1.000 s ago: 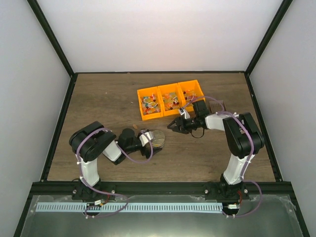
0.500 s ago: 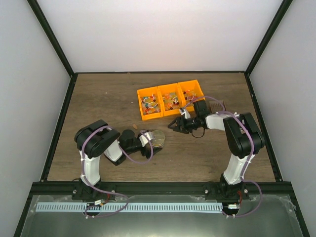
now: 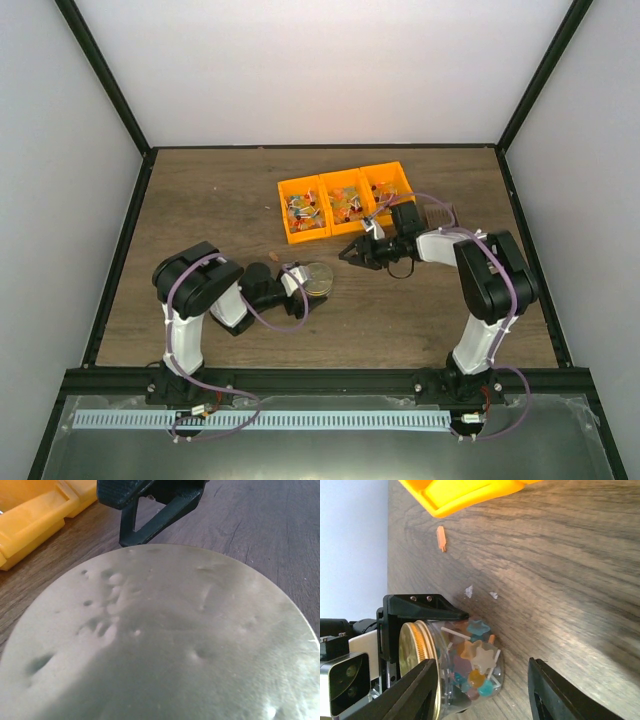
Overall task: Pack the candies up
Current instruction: Move the packing bottle to the center of the board, then screw the bottle lid onto the packing bottle.
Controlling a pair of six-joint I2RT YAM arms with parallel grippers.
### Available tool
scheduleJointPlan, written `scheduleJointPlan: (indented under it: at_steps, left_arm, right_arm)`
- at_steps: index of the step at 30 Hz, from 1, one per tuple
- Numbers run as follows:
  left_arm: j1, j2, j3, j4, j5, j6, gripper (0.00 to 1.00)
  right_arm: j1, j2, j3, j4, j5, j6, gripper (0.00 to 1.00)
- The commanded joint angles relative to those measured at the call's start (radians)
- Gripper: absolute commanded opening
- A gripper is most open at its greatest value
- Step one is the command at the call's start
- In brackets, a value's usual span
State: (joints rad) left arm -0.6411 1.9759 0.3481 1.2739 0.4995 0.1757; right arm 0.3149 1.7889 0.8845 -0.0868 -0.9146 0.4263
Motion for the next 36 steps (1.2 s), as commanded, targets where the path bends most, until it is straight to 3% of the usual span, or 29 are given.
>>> scheduleJointPlan:
  at_steps: [1,11,21,36]
  left_arm:
    - [0.006,0.008,-0.019,0.056,0.027,0.002,0.86]
    - [0.015,0.003,-0.029,0.056,0.046,0.015,0.82]
    - [0.015,0.017,-0.024,0.072,0.055,0.011,0.81]
    - [0.015,0.021,-0.028,0.072,0.017,0.004,0.82]
  right_arm:
    - [0.058,-0.044,0.038,-0.039,0.029,-0.03,0.51]
    - [0.143,-0.065,0.064,-0.06,0.143,-0.028,0.39]
    - [0.181,-0.064,0.091,-0.07,0.169,-0.016,0.38]
    - [0.221,-0.061,0.06,-0.056,0.137,0.002,0.1]
